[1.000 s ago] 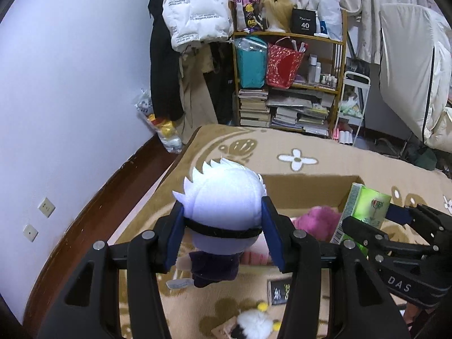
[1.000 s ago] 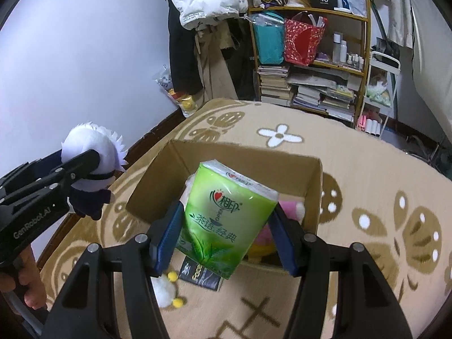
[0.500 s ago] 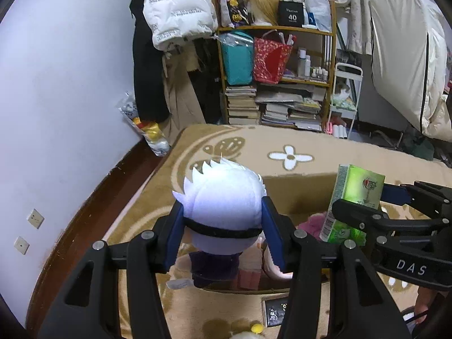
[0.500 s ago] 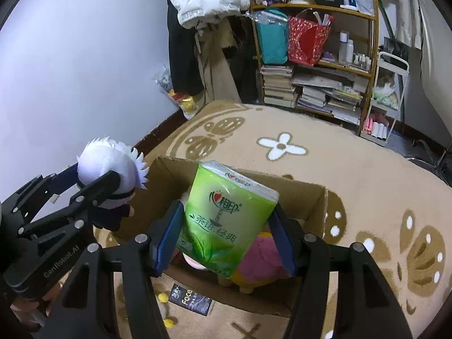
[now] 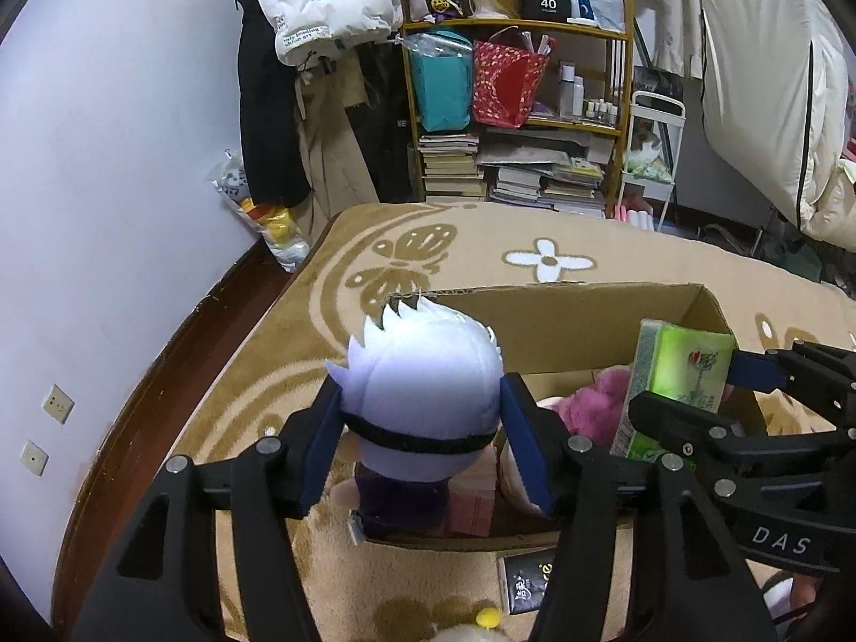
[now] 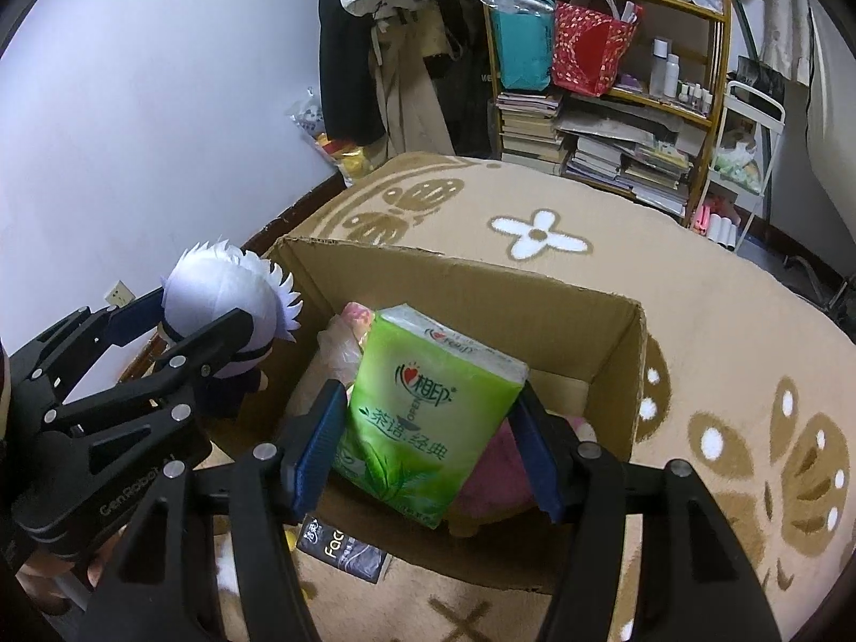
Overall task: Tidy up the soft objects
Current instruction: 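Drop the doll into the box with the left tool while the right tool drops the green pack, then lower both open tools toward the white fluffy plush and black tissue pack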
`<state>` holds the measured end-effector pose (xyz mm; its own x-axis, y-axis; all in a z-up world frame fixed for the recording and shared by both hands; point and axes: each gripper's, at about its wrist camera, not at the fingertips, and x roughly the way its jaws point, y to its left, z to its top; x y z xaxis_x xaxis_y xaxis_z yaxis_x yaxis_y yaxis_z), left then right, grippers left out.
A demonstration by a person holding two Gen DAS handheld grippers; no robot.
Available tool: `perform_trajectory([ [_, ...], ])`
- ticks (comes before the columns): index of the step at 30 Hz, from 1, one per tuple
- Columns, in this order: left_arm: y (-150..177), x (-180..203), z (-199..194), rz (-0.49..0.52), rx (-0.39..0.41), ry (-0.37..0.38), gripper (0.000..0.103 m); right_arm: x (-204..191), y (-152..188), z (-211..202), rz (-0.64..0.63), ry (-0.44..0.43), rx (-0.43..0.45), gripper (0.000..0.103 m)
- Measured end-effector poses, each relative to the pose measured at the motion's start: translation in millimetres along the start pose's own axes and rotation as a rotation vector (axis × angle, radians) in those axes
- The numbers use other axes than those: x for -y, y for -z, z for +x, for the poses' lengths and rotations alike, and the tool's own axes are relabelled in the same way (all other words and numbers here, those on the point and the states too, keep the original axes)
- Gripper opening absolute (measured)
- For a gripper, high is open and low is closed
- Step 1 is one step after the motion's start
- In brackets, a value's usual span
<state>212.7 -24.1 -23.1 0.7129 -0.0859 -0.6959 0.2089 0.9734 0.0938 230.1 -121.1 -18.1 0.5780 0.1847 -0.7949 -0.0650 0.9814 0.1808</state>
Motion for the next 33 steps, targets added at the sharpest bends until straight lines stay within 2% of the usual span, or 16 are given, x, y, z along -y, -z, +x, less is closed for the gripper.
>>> perform_trajectory([
  [2,-0.1,-1.1,-0.3,-0.005,-0.002,-0.006,0.064,-0.3,0.4,-1.4,0.006,0.003,-0.002,0.067],
  [5,0.3,-2.9,-2.6,-0.009,-0.006,-0.009,0.068,0.8,1.6,-5.8,0.014,0.015,0.003,0.080],
  [9,1.0,-6.7,-9.5,-0.013,0.001,-0.025,0.082,2.8,2.5,-12.5,0.028,0.017,0.009,0.083],
  [12,2.4,-8.1,-16.3,0.000,0.000,-0.040,0.084,4.3,2.6,-18.3,0.039,0.019,0.015,0.091],
  [15,4.4,-9.8,-24.3,0.006,0.008,-0.052,0.093,4.7,2.5,-25.9,0.050,0.017,0.029,0.094],
  [19,6.4,-11.6,-37.4,0.012,0.015,-0.069,0.096,4.1,1.5,-37.9,0.053,0.023,0.047,0.103],
  [22,7.2,-14.1,-48.2,0.003,0.024,-0.085,0.102,3.7,1.3,-48.3,0.056,0.019,0.058,0.103],
  [33,20.2,-20.3,-87.4,0.002,0.017,-0.116,0.102,-5.8,9.1,-83.4,0.063,0.019,0.098,0.103],
])
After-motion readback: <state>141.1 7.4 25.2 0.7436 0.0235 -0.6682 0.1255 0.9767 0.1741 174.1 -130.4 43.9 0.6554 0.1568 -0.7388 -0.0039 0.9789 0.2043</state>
